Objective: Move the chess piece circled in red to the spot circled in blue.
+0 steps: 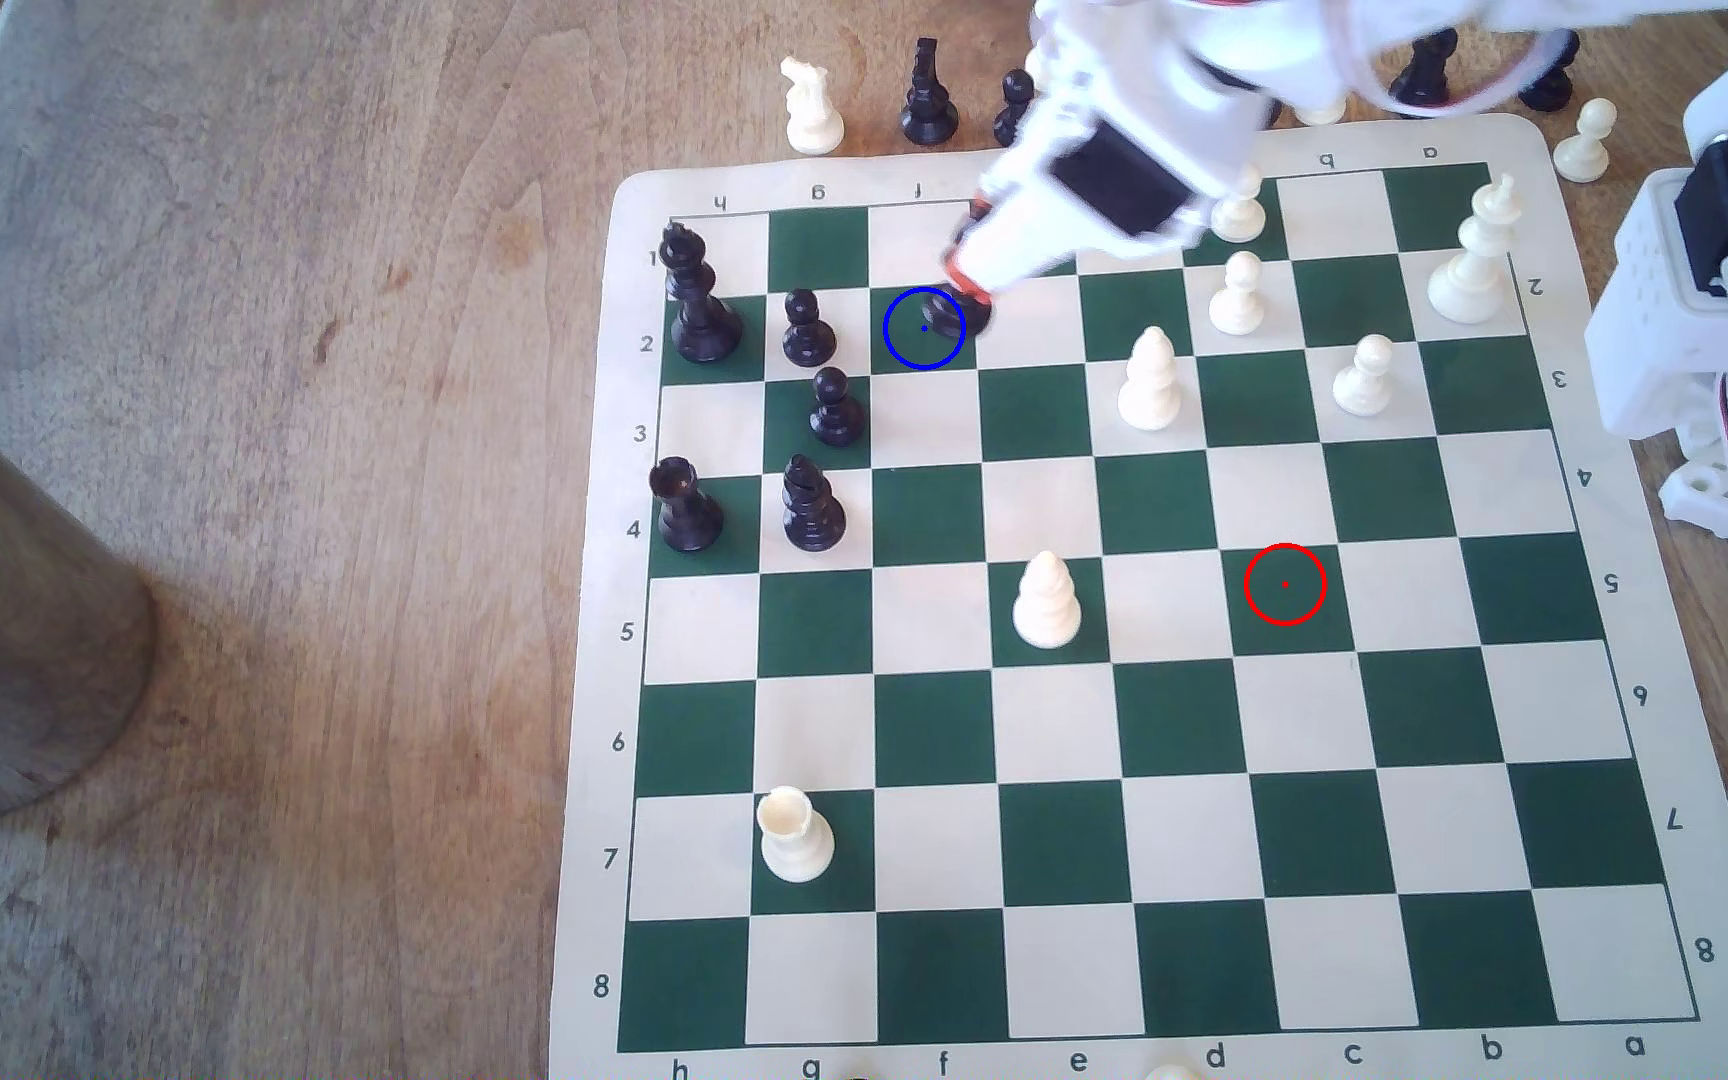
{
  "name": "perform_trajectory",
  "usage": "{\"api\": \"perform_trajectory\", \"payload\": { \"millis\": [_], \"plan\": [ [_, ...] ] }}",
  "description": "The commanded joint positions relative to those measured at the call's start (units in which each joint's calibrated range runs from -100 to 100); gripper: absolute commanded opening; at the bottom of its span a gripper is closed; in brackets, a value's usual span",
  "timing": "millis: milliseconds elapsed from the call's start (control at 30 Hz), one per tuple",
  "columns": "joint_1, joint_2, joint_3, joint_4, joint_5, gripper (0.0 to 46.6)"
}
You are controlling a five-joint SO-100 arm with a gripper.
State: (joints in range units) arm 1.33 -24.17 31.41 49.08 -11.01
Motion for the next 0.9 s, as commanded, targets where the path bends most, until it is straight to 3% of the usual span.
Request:
{"api": "perform_trajectory", "payload": {
  "millis": [0,367,867],
  "plan": [
    [3.2,6.1,-10.3,-0.3,0.4,0.2],
    [6.5,20.1,-12.7,-6.3,2.0,0.2],
    [6.2,26.1,-16.3,-8.1,2.4,0.3]
  ]
}}
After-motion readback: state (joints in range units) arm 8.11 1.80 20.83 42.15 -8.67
